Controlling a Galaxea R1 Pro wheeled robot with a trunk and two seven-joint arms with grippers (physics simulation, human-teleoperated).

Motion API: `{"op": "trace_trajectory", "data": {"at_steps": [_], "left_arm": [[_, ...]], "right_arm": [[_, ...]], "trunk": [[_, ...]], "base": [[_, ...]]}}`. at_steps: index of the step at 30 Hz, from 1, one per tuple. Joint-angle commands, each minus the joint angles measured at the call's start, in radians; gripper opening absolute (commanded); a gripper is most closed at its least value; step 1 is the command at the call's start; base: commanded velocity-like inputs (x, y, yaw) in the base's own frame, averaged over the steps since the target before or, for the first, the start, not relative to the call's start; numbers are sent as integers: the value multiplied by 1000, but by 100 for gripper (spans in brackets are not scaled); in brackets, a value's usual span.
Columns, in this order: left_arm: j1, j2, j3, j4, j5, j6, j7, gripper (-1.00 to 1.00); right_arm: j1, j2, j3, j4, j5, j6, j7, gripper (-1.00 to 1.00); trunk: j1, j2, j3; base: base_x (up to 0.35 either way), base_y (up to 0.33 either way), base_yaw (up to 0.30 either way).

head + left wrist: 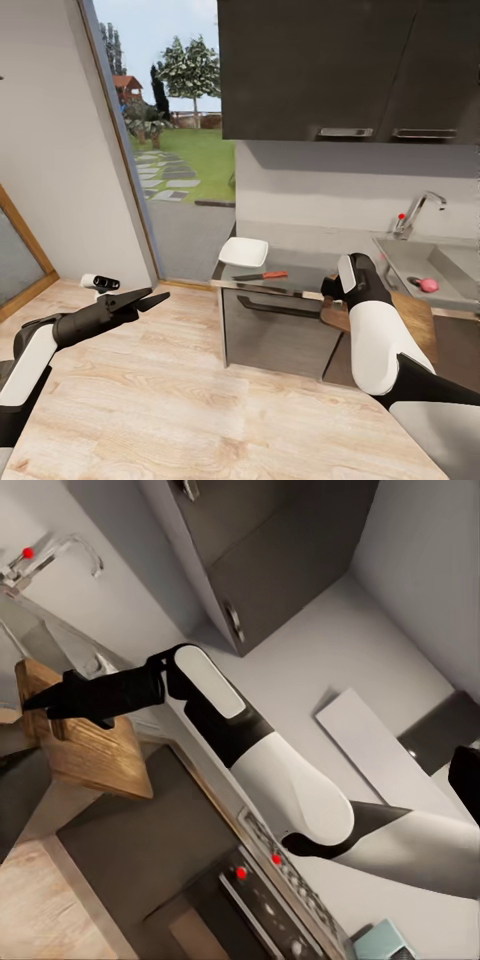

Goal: In the kitchen, take the Vidalia onion out of the sink, dice it on the chopping board with the paring knife, put the diced onion into the bowl on the countertop, then place both the paring knife and the chopping board into the sink.

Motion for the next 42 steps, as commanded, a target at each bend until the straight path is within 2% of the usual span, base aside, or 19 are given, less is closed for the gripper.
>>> {"op": "trace_trajectory", "data": {"at_steps": [1,4,10,29,37,39,41,42], "left_arm": [[-1,-1,0,0,0,3,-2,100],[-1,-3,-1,0,-1,1,16,100],[-1,-5,1,0,0,-2,92,100],[-1,2,3,0,6,-3,94,100],[-1,4,2,19,14,6,95,100],[-1,4,2,47,18,8,94,100],[-1,4,2,62,18,10,94,100],[-1,4,2,65,18,11,94,100]], "right_arm": [[-2,1,-6,-1,9,4,1,-100],[-2,1,-6,-1,9,4,1,-100],[-2,1,-6,2,9,4,1,-100],[-2,2,-10,3,10,4,1,-100],[-2,2,-4,-6,10,4,0,-100],[-2,16,1,-47,9,4,-1,-100],[-3,56,28,-151,10,4,0,-100],[-3,74,56,-203,9,4,0,-100]], "trunk": [[0,-3,-2],[0,-3,-1],[0,-3,5],[0,-3,25],[0,-3,27],[0,-3,27],[0,-3,27],[0,-3,27]], "base": [[-320,141,0],[-318,150,0],[-315,159,0],[-293,207,-4],[-58,61,-22],[-2,3,-1],[0,0,0],[0,0,0]]}}
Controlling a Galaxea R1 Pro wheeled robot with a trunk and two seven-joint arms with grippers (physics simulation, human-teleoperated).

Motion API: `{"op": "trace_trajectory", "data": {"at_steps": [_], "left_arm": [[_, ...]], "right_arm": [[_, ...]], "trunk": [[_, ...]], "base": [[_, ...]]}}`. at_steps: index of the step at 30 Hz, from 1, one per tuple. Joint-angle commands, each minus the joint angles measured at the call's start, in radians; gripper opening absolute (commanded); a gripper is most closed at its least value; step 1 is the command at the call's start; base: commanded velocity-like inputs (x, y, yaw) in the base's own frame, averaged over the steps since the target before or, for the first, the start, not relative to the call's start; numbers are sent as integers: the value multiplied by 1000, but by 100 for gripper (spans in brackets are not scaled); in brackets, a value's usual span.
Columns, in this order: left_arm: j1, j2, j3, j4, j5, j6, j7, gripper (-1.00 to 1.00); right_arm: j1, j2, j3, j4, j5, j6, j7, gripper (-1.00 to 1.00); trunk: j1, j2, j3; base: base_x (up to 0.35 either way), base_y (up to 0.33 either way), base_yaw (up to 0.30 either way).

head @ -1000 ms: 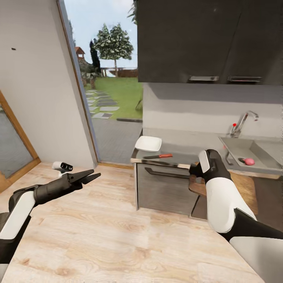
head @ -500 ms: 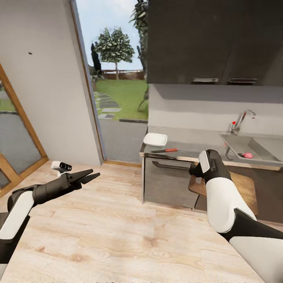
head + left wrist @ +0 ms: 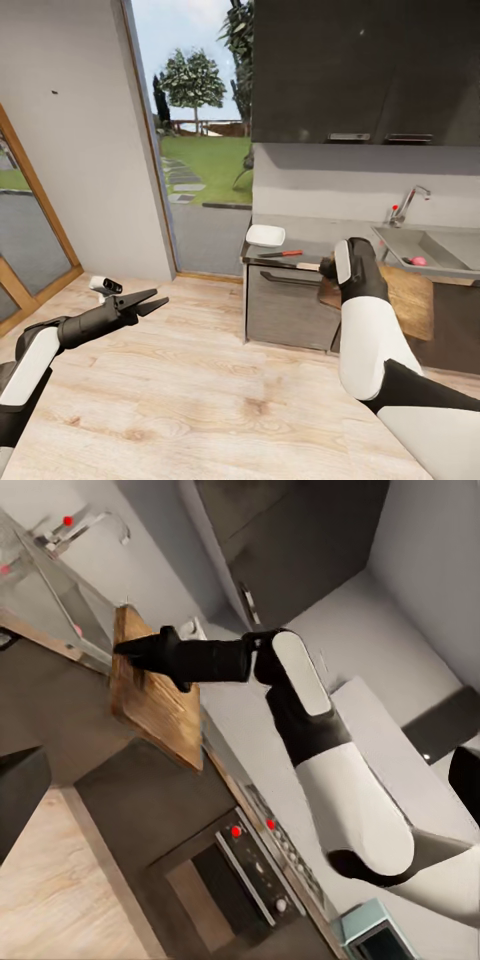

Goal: In the kitchen, take the Vidalia onion out of the sink, dice it on the chopping board with the paring knife, put the diced onion into the bowl on the countertop, then place both the paring knife and the chopping board into the sink.

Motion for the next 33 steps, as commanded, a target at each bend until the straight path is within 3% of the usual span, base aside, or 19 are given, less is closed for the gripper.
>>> {"op": "trace_trajectory", "data": {"at_steps": [1,3,4,5,7,11,16,17,18,19,20,21,23,33], "left_arm": [[-1,0,0,2,0,4,-3,100],[-1,0,0,8,-1,5,-2,100],[-1,0,0,12,-2,5,2,100],[-1,0,0,12,-2,5,3,100],[-1,0,0,13,-3,4,4,100],[-1,0,0,13,-3,4,4,100],[-1,0,0,13,-2,4,4,100],[-1,0,0,13,-2,4,3,100],[0,0,0,13,-3,4,3,100],[0,1,0,13,-4,5,3,100],[0,1,0,13,-6,5,3,100],[0,2,0,13,-7,5,4,100],[0,5,0,13,-10,4,4,100],[0,8,-2,13,-2,5,0,100]], "right_arm": [[-1,10,35,-54,7,5,3,-100],[0,10,142,-147,6,5,5,-100],[0,10,265,-214,5,5,4,-100],[0,10,298,-230,5,5,4,-100],[0,10,311,-248,4,5,4,-100],[-1,10,276,-262,2,5,6,-100],[2,10,264,-262,0,5,30,-100],[5,10,263,-263,-2,5,56,-100],[39,10,261,-284,-45,5,186,-100],[51,10,263,-295,-58,5,220,-100],[93,10,267,-342,-87,5,324,-100],[123,10,270,-378,-99,5,384,-100],[184,10,303,-449,-115,5,482,-100],[207,10,320,-477,-119,5,514,-100]], "trunk": [[1,-2,-2],[1,-2,-2],[1,-2,-2],[1,-2,-2],[1,-2,-2],[1,-2,-2],[1,-2,-2],[1,-2,-2],[1,-2,-2],[1,-2,-2],[1,-2,-2],[1,-2,-2],[1,-2,-2],[1,-2,-2]], "base": [[-20,7,0],[-79,47,0],[-54,28,0],[-27,14,0],[-17,9,0],[-4,2,0],[0,0,0],[0,0,0],[0,0,0],[0,0,0],[0,0,0],[0,0,0],[0,0,0],[0,0,0]]}}
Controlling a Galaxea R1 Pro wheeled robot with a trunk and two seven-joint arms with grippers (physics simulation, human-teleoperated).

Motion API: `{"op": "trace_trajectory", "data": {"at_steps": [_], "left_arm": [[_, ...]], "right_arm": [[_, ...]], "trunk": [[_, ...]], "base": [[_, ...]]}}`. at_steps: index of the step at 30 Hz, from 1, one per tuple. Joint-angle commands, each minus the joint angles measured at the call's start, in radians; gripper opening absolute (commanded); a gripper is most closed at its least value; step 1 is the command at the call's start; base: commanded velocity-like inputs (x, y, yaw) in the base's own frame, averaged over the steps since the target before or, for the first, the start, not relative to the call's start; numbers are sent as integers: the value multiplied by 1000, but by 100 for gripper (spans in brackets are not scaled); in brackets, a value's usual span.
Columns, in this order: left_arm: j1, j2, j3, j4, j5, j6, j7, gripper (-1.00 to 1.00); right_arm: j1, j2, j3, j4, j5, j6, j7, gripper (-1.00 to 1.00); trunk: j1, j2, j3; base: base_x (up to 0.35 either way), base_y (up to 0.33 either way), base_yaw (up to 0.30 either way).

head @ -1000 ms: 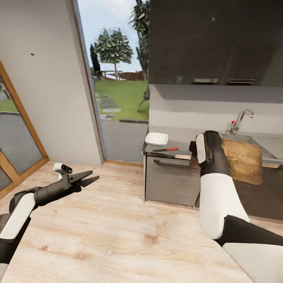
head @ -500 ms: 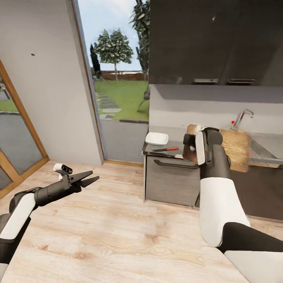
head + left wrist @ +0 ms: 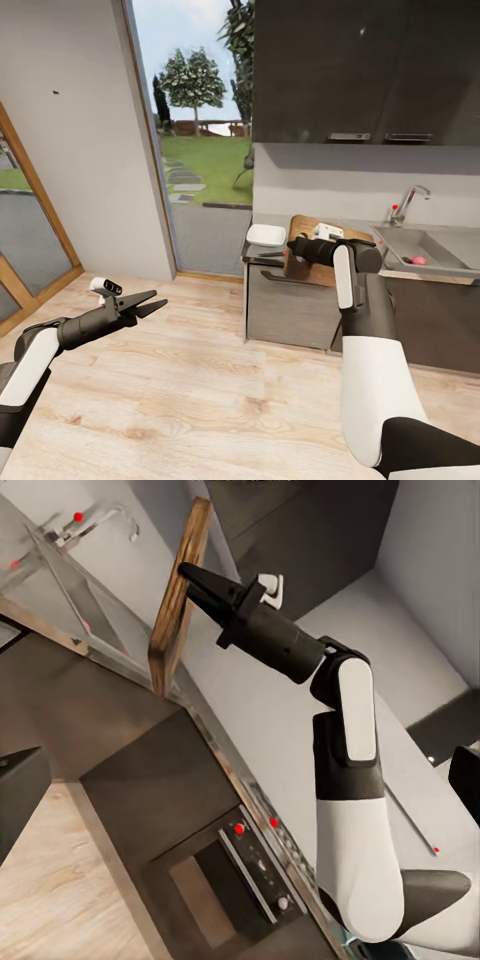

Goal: In the kitchen, take the Vidalia onion out of the sink, dice it on the chopping board with the paring knife, put the diced onion into the bowl on the countertop, then place both the paring knife and the chopping board into the sink.

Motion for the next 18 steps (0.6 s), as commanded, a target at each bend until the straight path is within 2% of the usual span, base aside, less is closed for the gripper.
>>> {"op": "trace_trajectory", "data": {"at_steps": [1,18], "left_arm": [[-1,0,0,0,-1,3,-4,100],[-1,-5,1,7,-9,-4,3,100]], "right_arm": [[-1,1,-3,0,-2,4,3,-100],[0,-5,-3,36,-1,4,-4,-100]], "trunk": [[1,-2,-2],[1,-2,-2]], "base": [[0,0,0],[0,0,0]]}}
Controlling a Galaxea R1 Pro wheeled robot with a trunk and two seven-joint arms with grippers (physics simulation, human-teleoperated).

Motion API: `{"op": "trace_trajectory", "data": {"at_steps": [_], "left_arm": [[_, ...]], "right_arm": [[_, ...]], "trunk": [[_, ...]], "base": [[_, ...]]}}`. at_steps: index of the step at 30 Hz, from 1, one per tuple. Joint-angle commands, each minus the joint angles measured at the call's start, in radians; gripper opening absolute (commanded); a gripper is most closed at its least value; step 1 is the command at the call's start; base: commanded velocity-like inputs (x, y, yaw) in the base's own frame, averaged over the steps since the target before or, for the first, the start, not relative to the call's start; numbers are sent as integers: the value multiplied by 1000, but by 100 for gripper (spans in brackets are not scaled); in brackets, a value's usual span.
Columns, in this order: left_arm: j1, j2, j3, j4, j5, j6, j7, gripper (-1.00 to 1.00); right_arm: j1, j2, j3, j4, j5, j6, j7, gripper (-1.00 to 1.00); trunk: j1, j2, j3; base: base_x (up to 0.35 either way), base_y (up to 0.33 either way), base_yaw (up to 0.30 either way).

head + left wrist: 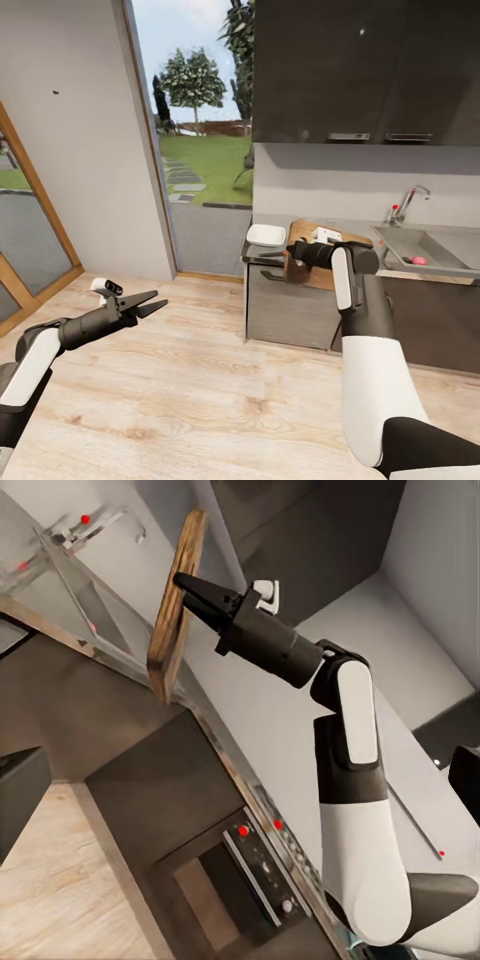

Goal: In the kitchen, take the Vidalia onion out of the sink, dice it on the chopping board with the paring knife, put the diced onion into the bowl on the countertop, then place both the paring knife and the chopping board into the sink.

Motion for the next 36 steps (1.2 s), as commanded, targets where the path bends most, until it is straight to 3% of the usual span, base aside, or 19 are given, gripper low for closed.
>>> {"op": "trace_trajectory", "data": {"at_steps": [1,10,14,17,19,20,24,28,36], "left_arm": [[-1,-3,-1,3,-2,3,-3,100],[5,-6,-7,69,-5,2,1,100],[9,-7,-15,79,-7,2,3,100],[10,-6,-16,81,-7,2,3,100],[10,-7,-16,81,-7,2,3,100],[10,-7,-16,81,-7,2,3,100],[10,-7,-16,81,-7,2,4,100],[10,-7,-16,81,-7,2,4,100],[10,-7,-16,81,-7,2,4,100]], "right_arm": [[-1,-1,-3,16,-2,4,4,-100],[-2,-21,-7,79,-4,4,10,-100],[-2,-22,-36,97,-7,4,18,-100],[-2,-19,-120,88,-6,4,16,-100],[-2,-20,-201,86,-3,4,12,-100],[0,-20,-287,86,0,4,9,-100],[4,-20,-434,89,2,4,2,-100],[5,-16,-480,105,5,4,-7,-100],[5,0,-494,115,13,4,-43,-100]], "trunk": [[1,-2,-2],[1,-2,-2],[1,-2,-2],[1,-2,-2],[1,-2,-2],[1,-2,-2],[1,-2,-2],[1,-2,-2],[1,-2,-2]], "base": [[0,0,0],[0,0,0],[0,0,0],[0,0,0],[0,0,0],[0,0,0],[0,0,0],[0,0,0],[0,0,0]]}}
